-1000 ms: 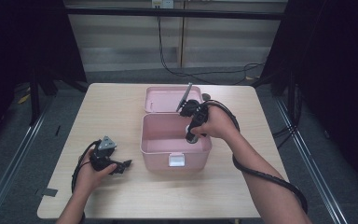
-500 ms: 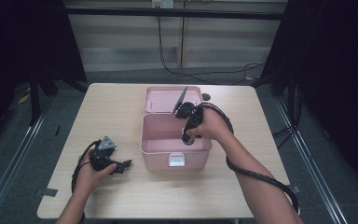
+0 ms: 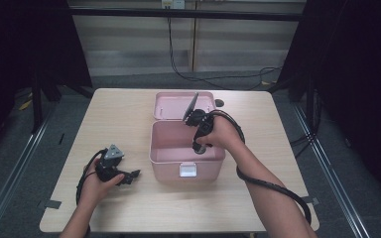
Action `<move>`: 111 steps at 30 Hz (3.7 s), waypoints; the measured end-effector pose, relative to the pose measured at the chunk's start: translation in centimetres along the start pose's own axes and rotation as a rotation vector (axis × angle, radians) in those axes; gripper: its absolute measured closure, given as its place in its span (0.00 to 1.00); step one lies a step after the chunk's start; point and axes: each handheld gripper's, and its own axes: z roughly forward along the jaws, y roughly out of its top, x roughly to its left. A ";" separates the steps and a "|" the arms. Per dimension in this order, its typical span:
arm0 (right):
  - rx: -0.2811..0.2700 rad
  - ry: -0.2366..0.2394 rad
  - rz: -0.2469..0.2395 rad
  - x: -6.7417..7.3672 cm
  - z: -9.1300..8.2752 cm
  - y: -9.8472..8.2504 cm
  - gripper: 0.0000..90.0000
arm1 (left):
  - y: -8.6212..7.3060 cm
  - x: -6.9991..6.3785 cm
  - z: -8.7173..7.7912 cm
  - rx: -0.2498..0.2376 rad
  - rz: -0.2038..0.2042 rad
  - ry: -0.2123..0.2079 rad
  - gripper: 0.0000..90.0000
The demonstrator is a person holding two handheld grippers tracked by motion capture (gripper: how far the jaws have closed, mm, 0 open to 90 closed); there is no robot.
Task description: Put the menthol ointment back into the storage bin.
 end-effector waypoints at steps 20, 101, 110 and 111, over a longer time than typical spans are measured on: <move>-0.009 0.004 0.087 -0.5 1.5 1.1 0.56 | 0.0 0.0 0.0 -0.003 -0.001 0.000 0.07; -0.033 -0.065 0.310 -1.6 4.7 2.5 0.56 | 0.0 0.0 0.0 -0.003 0.003 -0.004 0.07; -0.037 -0.064 0.325 -1.3 5.1 2.6 0.56 | 0.0 0.1 0.0 -0.003 0.003 -0.005 0.07; -0.041 -0.065 0.319 -1.3 5.1 2.6 0.56 | 0.0 0.0 0.0 -0.003 0.003 -0.005 0.07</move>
